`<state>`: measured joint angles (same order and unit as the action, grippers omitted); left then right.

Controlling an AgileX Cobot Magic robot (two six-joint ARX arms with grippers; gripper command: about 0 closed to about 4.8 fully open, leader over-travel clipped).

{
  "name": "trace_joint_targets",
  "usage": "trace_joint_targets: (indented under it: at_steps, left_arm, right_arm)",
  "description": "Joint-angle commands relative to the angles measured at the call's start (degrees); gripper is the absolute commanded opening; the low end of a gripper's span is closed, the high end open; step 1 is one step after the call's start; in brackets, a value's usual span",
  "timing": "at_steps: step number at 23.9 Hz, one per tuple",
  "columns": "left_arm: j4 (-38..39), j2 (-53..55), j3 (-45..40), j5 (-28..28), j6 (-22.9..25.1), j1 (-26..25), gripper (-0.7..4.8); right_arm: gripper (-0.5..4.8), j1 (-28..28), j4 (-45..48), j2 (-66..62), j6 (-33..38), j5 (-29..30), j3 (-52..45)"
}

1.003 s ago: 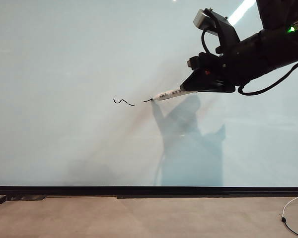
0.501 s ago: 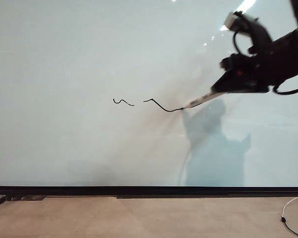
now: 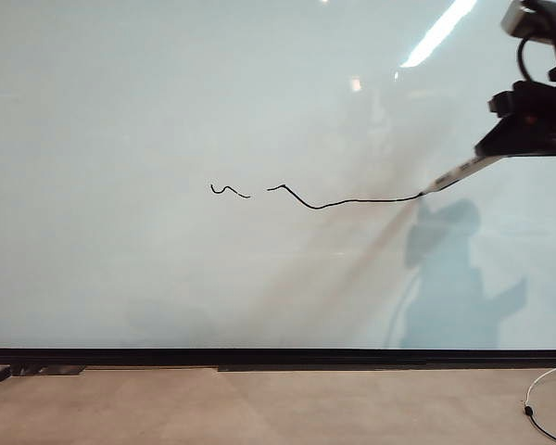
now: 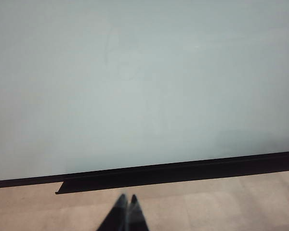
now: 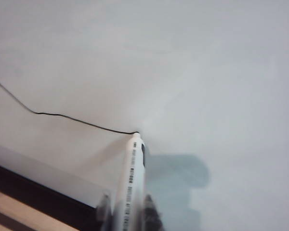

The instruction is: Pick up the pen on the shelf to the right of the whiteboard and draw a straight line.

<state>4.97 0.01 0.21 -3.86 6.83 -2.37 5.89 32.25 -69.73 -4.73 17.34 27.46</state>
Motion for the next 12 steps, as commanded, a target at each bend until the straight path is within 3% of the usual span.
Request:
trace_joint_targets:
  at_steps: [1,6,9,12]
  left_arm:
    - [-0.74,0.00,0.20,-0.02,0.04,0.02,-0.05]
    - [-0.74,0.00,0.20,0.00,0.04,0.02,-0.05]
    - [-0.76,0.00,0.20,-0.02,0.04,0.02,-0.05]
    - [-0.74,0.00,0.20,0.00,0.04,0.02,-0.05]
  right_arm:
    - [-0.09,-0.79,0.02,1.16,-0.68,0.02,-0.55]
    - [-0.09,0.35,-3.61,2.05,0.57,4.42,-0.77]
    - [-0.09,3.28,-4.22,6.88,0.17,0.11,-3.74]
    - [-0.09,2.67,-7.06,12.09,0.17,-2.03,-5.38]
